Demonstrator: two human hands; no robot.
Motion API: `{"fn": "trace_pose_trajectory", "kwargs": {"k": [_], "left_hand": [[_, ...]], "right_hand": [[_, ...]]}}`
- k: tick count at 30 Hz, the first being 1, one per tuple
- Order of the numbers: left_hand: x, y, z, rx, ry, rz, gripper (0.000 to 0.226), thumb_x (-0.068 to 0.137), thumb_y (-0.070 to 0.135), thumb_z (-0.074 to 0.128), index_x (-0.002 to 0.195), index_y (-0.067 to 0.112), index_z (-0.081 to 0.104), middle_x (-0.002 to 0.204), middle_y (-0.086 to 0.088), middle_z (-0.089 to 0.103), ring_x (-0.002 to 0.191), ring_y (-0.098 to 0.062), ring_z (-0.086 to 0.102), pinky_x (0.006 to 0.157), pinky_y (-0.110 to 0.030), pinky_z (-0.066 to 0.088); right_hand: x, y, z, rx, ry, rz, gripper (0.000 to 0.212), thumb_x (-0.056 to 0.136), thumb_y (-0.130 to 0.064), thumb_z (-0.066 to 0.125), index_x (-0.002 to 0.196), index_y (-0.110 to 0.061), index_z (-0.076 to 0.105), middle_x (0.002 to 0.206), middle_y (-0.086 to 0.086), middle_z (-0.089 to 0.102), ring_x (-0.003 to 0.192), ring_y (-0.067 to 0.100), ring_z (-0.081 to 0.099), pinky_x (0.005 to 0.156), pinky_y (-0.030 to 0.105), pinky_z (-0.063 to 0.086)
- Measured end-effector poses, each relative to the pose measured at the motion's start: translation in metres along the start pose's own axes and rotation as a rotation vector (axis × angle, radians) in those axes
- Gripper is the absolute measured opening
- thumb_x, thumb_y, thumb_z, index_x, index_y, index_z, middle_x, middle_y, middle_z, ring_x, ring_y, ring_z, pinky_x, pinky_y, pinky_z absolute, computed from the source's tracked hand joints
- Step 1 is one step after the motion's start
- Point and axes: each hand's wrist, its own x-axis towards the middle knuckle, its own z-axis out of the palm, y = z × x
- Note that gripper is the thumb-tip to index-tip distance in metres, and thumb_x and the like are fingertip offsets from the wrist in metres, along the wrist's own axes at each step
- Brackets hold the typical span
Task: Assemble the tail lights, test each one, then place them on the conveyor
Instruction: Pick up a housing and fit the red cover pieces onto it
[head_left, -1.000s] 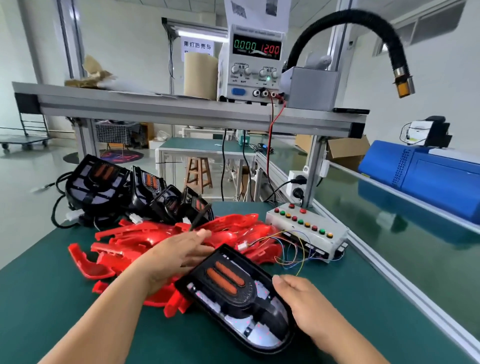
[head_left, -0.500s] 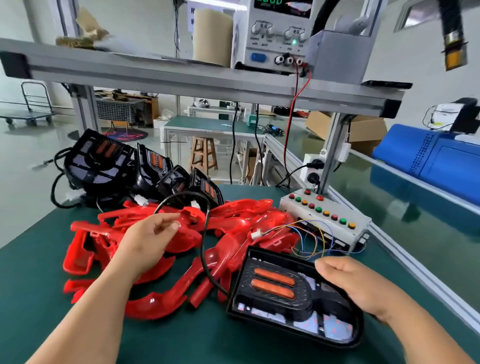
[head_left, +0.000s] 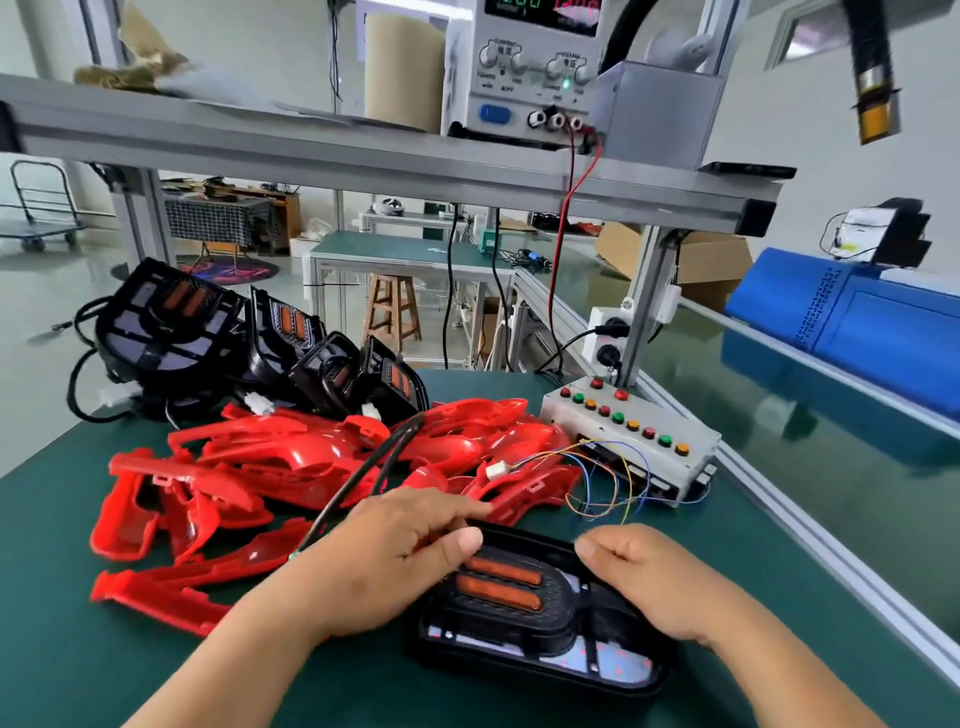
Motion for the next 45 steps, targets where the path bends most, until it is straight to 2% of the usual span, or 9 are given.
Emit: {"fn": "trace_pose_trajectory", "kwargs": {"k": [5, 9, 15, 18, 23, 28, 35, 42, 45], "left_hand": [[-0.007, -0.016, -0.013, 0.124, -0.011, -0.115, 0.022, 0.095, 0.049, 0.048, 0.112, 0.063, 0.046, 0.113, 0.041, 0.034, 0.11, 0.023, 0.028, 0.104, -0.023, 0.012], [-0.007, -0.013, -0.009, 0.198, 0.002, -0.221, 0.035, 0.093, 0.059, 0.041, 0.128, 0.053, 0.046, 0.113, 0.034, 0.032, 0.112, -0.002, 0.038, 0.104, -0.024, 0.019], [-0.005, -0.008, 0.007, 0.183, 0.097, -0.184, 0.043, 0.092, 0.063, 0.036, 0.13, 0.046, 0.043, 0.112, 0.03, 0.028, 0.116, 0.002, 0.035, 0.107, -0.026, 0.025], [-0.004, -0.009, 0.002, 0.086, 0.173, -0.156, 0.039, 0.087, 0.065, 0.042, 0.121, 0.047, 0.051, 0.11, 0.034, 0.033, 0.111, 0.009, 0.04, 0.1, -0.015, 0.029], [0.0, -0.007, -0.01, -0.319, 0.516, -0.214, 0.014, 0.092, 0.036, 0.053, 0.093, 0.044, 0.064, 0.087, 0.025, 0.058, 0.08, 0.005, 0.054, 0.072, -0.005, 0.039], [-0.004, 0.008, -0.015, -0.82, 0.269, -0.17, 0.02, 0.096, 0.034, 0.049, 0.096, 0.036, 0.069, 0.081, 0.009, 0.063, 0.066, -0.006, 0.053, 0.07, -0.019, 0.047], [-0.005, 0.016, -0.018, -1.192, 0.213, -0.038, 0.024, 0.089, 0.021, 0.056, 0.108, 0.02, 0.071, 0.101, -0.008, 0.07, 0.081, -0.018, 0.064, 0.068, -0.024, 0.052], [0.024, 0.038, -0.012, -0.092, 0.511, 0.01, 0.049, 0.095, 0.015, 0.057, 0.136, 0.039, 0.045, 0.136, 0.027, 0.039, 0.125, 0.018, 0.029, 0.104, -0.002, 0.02], [0.036, 0.036, -0.028, -0.027, 0.664, -0.101, 0.047, 0.095, 0.045, 0.041, 0.137, 0.026, 0.051, 0.136, 0.012, 0.047, 0.13, -0.005, 0.036, 0.107, -0.02, 0.025]], "right_hand": [[0.022, -0.032, 0.01, -0.187, 0.218, -0.087, 0.047, 0.097, -0.041, 0.053, 0.057, -0.018, 0.043, 0.053, -0.006, 0.044, 0.054, 0.009, 0.04, 0.058, 0.028, 0.034], [0.032, -0.048, 0.006, -0.439, 0.247, 0.012, 0.048, 0.091, -0.057, 0.052, 0.067, -0.017, 0.059, 0.062, -0.003, 0.054, 0.063, 0.013, 0.052, 0.06, 0.035, 0.041], [0.065, -0.079, -0.021, -0.409, 0.469, -0.086, 0.047, 0.091, -0.043, 0.059, 0.051, -0.019, 0.053, 0.049, -0.002, 0.05, 0.048, 0.01, 0.047, 0.049, 0.028, 0.032], [0.112, -0.095, -0.026, -0.399, 0.437, -0.075, 0.023, 0.093, -0.03, 0.061, 0.086, -0.012, 0.075, 0.088, 0.001, 0.072, 0.082, 0.018, 0.065, 0.076, 0.03, 0.05], [0.18, -0.093, -0.007, -0.566, 0.259, 0.089, 0.044, 0.093, -0.021, 0.06, 0.137, -0.023, 0.055, 0.142, 0.006, 0.048, 0.124, 0.026, 0.051, 0.1, 0.037, 0.043], [0.198, -0.084, 0.007, -0.83, 0.238, 0.08, 0.03, 0.091, -0.017, 0.052, 0.116, -0.023, 0.067, 0.119, 0.006, 0.063, 0.113, 0.028, 0.052, 0.089, 0.039, 0.043], [0.147, -0.09, -0.018, -0.448, 0.481, -0.102, 0.014, 0.096, -0.021, 0.05, 0.096, -0.022, 0.064, 0.083, 0.0, 0.064, 0.074, 0.023, 0.056, 0.062, 0.03, 0.038], [0.052, -0.109, -0.032, 0.034, 0.546, -0.261, 0.017, 0.087, -0.025, 0.058, 0.085, -0.04, 0.066, 0.071, -0.015, 0.066, 0.064, 0.002, 0.061, 0.054, 0.017, 0.045], [0.025, -0.113, -0.042, 0.266, 0.448, -0.341, 0.031, 0.09, -0.019, 0.063, 0.085, -0.049, 0.07, 0.074, -0.01, 0.071, 0.059, 0.01, 0.065, 0.061, 0.024, 0.055]]}}
